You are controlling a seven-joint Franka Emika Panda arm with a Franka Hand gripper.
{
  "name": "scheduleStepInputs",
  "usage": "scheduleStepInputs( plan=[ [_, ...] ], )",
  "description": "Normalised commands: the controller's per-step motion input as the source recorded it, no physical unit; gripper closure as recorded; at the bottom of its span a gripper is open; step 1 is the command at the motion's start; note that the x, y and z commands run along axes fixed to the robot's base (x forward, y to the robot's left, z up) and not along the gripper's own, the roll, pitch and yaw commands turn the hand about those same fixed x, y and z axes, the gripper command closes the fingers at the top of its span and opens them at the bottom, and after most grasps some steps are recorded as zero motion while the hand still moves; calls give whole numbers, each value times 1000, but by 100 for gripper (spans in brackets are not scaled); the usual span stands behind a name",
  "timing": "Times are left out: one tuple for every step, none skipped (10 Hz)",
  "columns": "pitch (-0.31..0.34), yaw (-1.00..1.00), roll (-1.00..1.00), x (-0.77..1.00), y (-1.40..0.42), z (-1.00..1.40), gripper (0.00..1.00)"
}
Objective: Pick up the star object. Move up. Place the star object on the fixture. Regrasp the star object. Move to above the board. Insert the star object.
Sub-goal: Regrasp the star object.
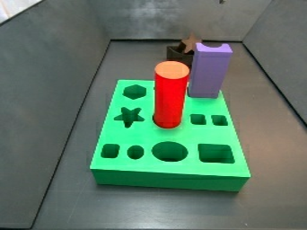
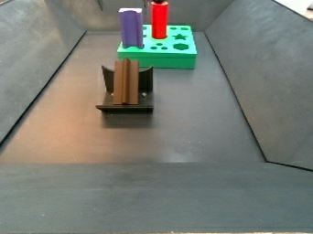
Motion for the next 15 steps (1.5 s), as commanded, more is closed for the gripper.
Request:
scheduleStepInputs(
  plan=[
    [24,32,1000,-36,-47,37,0],
    [21,32,1000,-29,-46,13,0],
    [17,32,1000,-36,-37,15,0],
    [12,32,1000,-43,-32,15,0],
    [7,33,1000,-49,-30,10,0],
    [-1,34,1000,-52,-26,12,0],
    [-8,34,1000,-46,-24,6,0],
    [-17,35,1000,-36,-24,-4,0],
    [-23,36,1000,-32,-21,2,0],
    [-28,37,1000,-29,-20,3,0],
    [-29,38,1000,-31,-17,2,0],
    [-28,38,1000,-26,-19,7,0],
    [-25,39,1000,-11,-21,9,0],
    [-19,39,1000,1,-22,5,0],
    [-13,39,1000,18,-23,-2,0]
  ],
)
